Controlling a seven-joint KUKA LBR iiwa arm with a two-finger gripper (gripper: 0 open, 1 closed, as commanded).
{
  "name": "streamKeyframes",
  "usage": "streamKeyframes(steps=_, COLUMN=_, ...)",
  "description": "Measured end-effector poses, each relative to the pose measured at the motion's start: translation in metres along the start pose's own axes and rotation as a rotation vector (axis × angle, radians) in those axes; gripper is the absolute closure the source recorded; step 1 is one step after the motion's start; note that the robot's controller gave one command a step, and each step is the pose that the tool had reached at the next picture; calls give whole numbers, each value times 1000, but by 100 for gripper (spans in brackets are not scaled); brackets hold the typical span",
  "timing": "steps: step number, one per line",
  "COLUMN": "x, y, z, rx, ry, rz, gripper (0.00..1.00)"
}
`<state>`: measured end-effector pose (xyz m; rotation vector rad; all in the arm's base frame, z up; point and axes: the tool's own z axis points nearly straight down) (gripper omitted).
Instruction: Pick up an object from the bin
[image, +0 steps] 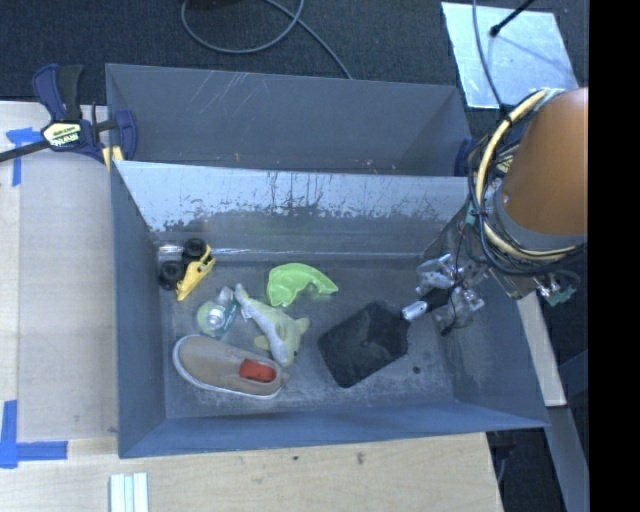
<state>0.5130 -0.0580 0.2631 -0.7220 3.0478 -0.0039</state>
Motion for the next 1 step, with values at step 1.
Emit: streamKeyframes(steps=1, x=0, y=0, z=0, rx=0, ry=0, rz=0, gripper=100)
